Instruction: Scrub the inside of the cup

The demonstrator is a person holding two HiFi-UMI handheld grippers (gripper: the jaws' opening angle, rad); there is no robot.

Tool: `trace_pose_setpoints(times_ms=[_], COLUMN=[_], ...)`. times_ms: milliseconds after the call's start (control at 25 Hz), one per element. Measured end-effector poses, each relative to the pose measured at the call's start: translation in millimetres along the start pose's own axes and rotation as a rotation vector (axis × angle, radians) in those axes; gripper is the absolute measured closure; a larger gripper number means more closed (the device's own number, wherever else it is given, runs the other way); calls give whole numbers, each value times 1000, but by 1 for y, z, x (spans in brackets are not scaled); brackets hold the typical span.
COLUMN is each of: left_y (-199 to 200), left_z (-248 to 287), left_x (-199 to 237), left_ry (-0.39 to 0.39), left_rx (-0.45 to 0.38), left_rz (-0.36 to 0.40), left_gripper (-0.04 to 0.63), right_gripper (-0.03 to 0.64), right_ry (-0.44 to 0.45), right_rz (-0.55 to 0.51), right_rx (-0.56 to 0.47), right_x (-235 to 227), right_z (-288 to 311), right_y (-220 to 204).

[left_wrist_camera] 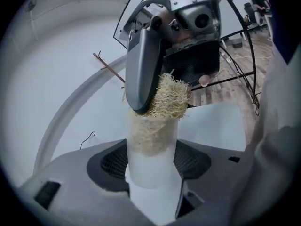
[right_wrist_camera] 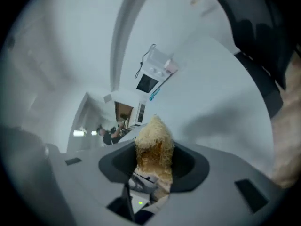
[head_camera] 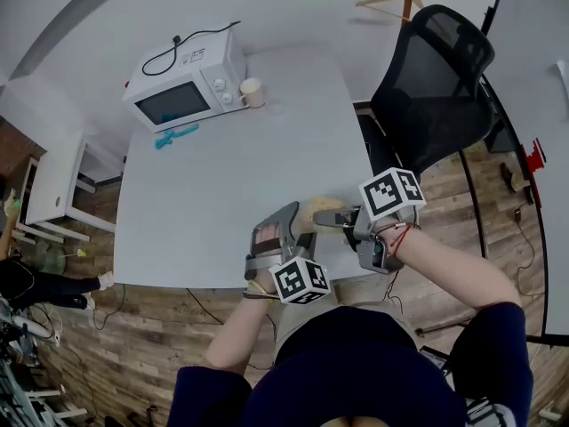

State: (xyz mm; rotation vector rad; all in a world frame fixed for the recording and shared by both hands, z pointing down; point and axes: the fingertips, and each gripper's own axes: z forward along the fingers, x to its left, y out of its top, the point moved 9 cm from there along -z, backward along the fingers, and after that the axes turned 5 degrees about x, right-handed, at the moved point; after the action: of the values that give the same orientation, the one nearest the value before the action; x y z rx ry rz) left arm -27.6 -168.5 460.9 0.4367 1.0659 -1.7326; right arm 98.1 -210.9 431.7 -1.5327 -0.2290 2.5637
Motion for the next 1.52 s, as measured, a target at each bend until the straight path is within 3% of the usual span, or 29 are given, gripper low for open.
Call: trace_pose_setpoints(times_ms=[40,120,200,320,600,920,1280,1360,1520], left_y=[0,0,-2,-4,-9,-12,-13,-13,-13], left_z=[-1,-1,-2,-2,-6,-9,-9,-8,-7], left_x=[-1,-2,-1,2,12,13,7,5,2], left_ry=[4,3,2,13,21,-8,-125,-132,-140], left_rx=[1,2,5,10,5,-9,-33,-30,-27], left_rz=[12,24,21,12,-33,-49,-24,-10,13], left_gripper=[321,321,321,321,321,322,322,322,322], right_gripper=[437,437,437,437,437,439,439,439,439], right_ry=[28,46,28,-17,-168,-274,-465,-513,-532], right_rz=[73,120,76,-83,-646,-1187,-2235,-2424,-2573], right_rx=[-2,-3,-3,13,70,192,447,499,541], right_x=[-4,-7,-4,6,39,55,57,55,56], right_z=[0,1,2,5,12,18,27,29,31], right_y=[-1,-1,-1,1,2,-5,-35,-40,-49])
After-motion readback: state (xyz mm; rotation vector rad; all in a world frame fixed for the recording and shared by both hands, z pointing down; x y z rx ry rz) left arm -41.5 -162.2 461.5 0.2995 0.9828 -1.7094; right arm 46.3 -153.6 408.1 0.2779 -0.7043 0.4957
